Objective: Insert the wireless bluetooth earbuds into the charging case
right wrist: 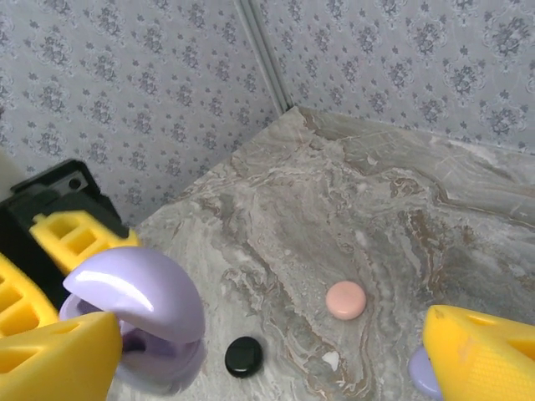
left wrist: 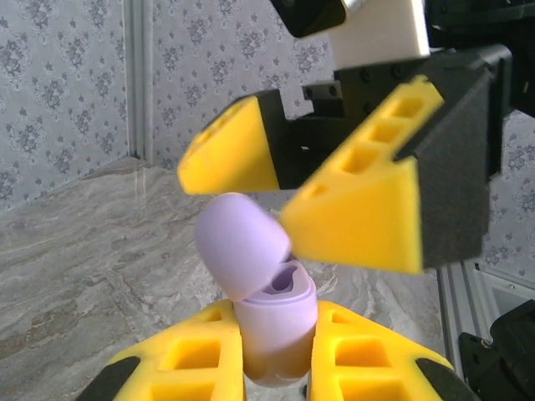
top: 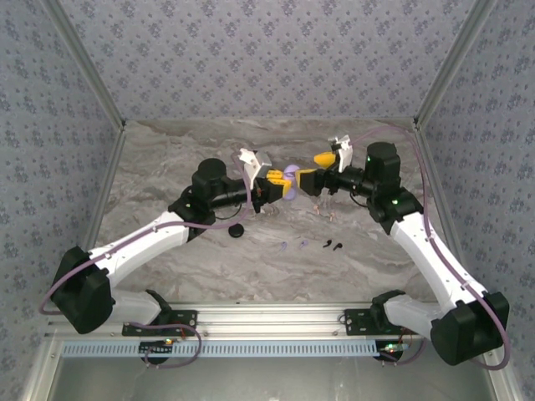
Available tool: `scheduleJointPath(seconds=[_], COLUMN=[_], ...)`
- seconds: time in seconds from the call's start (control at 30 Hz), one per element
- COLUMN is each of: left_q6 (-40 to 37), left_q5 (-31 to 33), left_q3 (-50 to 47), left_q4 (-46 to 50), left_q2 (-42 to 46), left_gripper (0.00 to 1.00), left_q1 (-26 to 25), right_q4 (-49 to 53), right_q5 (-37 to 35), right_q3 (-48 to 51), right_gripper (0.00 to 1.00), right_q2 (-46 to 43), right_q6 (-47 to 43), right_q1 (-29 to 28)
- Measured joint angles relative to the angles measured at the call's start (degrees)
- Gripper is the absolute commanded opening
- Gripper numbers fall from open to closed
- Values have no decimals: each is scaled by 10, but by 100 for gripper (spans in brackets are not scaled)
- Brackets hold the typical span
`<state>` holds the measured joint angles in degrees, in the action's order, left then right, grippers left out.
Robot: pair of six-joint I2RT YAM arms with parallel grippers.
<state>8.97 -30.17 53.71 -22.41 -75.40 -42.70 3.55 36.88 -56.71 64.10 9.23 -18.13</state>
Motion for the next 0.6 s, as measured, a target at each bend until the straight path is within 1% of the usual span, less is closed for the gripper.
scheduleJointPath(seconds=[0.37,0.5,0.6], left_q6=[-11,-18,-23], left_q5=[-3,9,21], left_q3=[0,-6,-16], left_q4=[6,10,12], left_q2=[1,8,19], left_gripper=[0,0,0], left_q1=[-5,-5,-5], right_q4=[15,51,103], right_q5=[5,-1,-26], right_q3=[-21,-21,-29], right_gripper=[95,95,94], right_q2=[13,-15,-42], right_q6=[0,0,0], right_q1=[9,18,19])
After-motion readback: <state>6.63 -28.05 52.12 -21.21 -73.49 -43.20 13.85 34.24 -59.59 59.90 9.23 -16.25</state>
